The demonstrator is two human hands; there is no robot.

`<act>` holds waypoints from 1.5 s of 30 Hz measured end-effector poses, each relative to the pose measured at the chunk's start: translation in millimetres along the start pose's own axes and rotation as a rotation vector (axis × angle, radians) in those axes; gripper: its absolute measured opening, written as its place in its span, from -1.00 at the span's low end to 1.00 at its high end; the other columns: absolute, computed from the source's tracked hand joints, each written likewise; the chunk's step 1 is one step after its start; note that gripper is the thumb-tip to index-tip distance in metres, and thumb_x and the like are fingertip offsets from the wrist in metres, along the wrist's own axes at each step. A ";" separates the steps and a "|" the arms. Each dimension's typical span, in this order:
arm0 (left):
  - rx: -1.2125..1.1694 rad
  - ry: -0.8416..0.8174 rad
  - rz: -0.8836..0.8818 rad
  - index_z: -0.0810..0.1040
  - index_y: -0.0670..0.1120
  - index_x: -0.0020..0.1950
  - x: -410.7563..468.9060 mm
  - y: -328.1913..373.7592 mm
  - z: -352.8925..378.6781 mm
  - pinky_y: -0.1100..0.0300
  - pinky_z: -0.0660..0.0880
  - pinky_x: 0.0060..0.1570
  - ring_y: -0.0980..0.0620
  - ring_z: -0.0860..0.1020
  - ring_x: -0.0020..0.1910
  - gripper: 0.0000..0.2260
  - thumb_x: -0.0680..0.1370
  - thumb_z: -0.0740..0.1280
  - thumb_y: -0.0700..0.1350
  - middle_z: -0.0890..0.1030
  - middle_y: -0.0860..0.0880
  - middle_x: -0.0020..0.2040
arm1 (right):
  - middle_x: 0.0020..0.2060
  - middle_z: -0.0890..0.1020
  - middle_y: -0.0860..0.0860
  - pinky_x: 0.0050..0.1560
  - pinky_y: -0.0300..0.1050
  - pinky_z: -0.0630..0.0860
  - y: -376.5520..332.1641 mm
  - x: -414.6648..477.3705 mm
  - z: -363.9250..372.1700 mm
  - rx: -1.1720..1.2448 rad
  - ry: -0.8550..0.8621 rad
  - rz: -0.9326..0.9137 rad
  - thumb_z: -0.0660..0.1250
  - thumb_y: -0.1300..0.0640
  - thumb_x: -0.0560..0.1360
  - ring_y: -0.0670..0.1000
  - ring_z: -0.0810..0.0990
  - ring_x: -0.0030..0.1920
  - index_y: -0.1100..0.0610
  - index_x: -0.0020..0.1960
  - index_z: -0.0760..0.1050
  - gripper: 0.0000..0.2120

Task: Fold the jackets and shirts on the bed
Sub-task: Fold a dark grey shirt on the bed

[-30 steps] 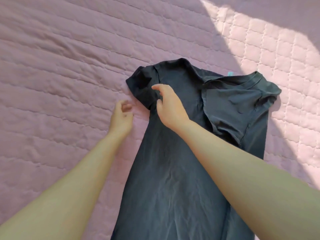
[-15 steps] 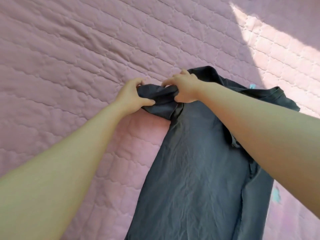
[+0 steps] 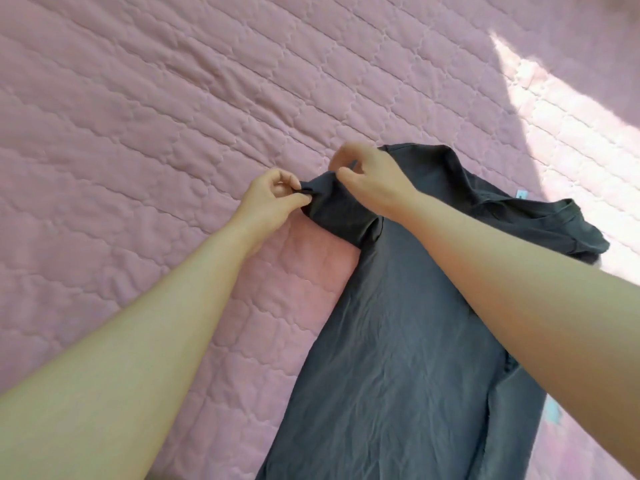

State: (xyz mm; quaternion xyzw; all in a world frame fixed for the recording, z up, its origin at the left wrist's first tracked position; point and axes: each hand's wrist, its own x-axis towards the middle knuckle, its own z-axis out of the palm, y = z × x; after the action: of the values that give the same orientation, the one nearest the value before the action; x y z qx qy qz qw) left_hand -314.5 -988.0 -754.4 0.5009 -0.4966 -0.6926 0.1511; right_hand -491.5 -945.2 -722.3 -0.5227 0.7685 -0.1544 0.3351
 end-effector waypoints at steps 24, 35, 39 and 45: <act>0.783 -0.261 0.561 0.61 -0.03 0.12 -36.2 -33.5 64.0 0.10 0.24 0.32 -0.06 0.54 0.09 -0.81 0.58 0.25 -0.06 0.64 0.04 0.09 | 0.06 0.51 -0.07 -0.01 -0.06 0.46 5.9 -24.3 -12.3 -0.377 -0.327 0.070 0.34 -0.03 0.36 0.01 0.47 0.10 -0.10 0.11 0.51 -0.69; 0.934 -0.061 0.431 0.52 0.05 -0.05 -30.5 -30.1 49.6 0.13 0.17 0.07 0.03 0.46 0.14 -0.97 0.55 0.33 -0.09 0.57 0.14 0.11 | -0.24 0.58 -0.05 -0.09 -0.07 0.53 20.8 -6.7 -29.7 -0.115 0.144 0.292 0.39 0.09 0.39 0.04 0.56 -0.13 0.05 -0.20 0.55 -0.96; 0.780 -0.048 0.556 0.50 0.00 -0.02 -30.4 -19.1 41.2 0.22 0.13 0.12 0.09 0.39 0.11 -0.94 0.55 0.34 -0.05 0.48 0.16 -0.07 | -0.39 0.49 -0.08 -0.23 -0.18 0.37 14.1 0.9 -37.4 0.327 0.451 0.438 0.38 0.06 0.45 -0.09 0.45 -0.35 0.02 -0.33 0.43 -0.78; 0.747 0.034 0.544 0.60 0.02 0.02 -21.1 -3.1 21.1 0.12 0.27 0.04 0.01 0.35 -0.10 -0.87 0.49 0.42 -0.04 0.46 0.11 -0.26 | -0.23 0.57 -0.01 -0.32 -0.27 0.49 -6.7 21.4 -35.7 0.724 0.305 0.415 0.21 0.05 0.62 -0.07 0.62 -0.30 0.08 -0.21 0.41 -0.76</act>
State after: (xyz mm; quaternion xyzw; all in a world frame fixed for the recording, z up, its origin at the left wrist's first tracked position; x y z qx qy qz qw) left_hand -321.9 -960.4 -745.4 0.3836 -0.8230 -0.3932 0.1444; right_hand -515.9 -971.3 -699.9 -0.1774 0.7943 -0.4184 0.4032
